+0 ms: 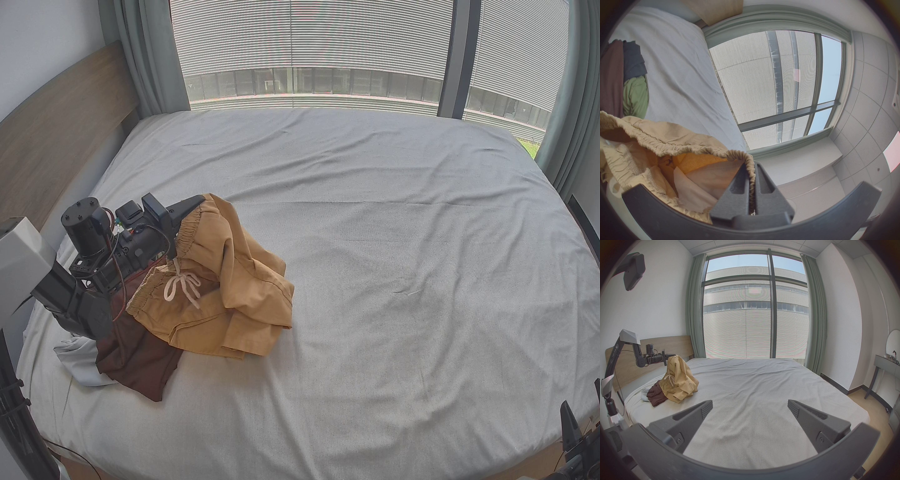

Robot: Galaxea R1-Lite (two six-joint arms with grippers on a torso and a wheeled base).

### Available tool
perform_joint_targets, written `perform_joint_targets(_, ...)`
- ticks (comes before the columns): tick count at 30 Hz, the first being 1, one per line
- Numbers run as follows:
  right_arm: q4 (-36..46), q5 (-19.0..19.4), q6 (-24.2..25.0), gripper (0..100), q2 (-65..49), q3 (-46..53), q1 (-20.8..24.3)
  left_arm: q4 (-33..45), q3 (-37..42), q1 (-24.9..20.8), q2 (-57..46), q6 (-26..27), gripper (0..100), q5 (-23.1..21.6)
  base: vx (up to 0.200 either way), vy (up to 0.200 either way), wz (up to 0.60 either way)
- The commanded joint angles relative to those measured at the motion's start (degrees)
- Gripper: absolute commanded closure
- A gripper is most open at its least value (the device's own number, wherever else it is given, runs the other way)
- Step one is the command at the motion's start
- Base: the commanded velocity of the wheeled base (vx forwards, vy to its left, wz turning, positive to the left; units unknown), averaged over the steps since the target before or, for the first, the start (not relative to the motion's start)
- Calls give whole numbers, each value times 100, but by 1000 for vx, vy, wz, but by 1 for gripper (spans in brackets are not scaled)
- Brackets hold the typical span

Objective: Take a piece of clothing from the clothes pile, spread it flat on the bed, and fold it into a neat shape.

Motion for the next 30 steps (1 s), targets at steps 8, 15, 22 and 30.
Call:
perform_joint_targets(8,6,-2,4,0,-93,84,2,82,-65,-463,-751,-841,100,210,0,0,0)
perform_joint_targets(15,6,-2,4,0,-93,84,2,425,-153,-981,-1138,-850,100,456,0,0,0)
perform_joint_targets(22,6,-2,4,0,-93,84,2,680,-584,-1385,-1156,-850,100,782,0,0,0)
perform_joint_targets(30,6,-2,13,0,-93,84,2,1058,-804,-1869,-1323,-841,100,913,0,0,0)
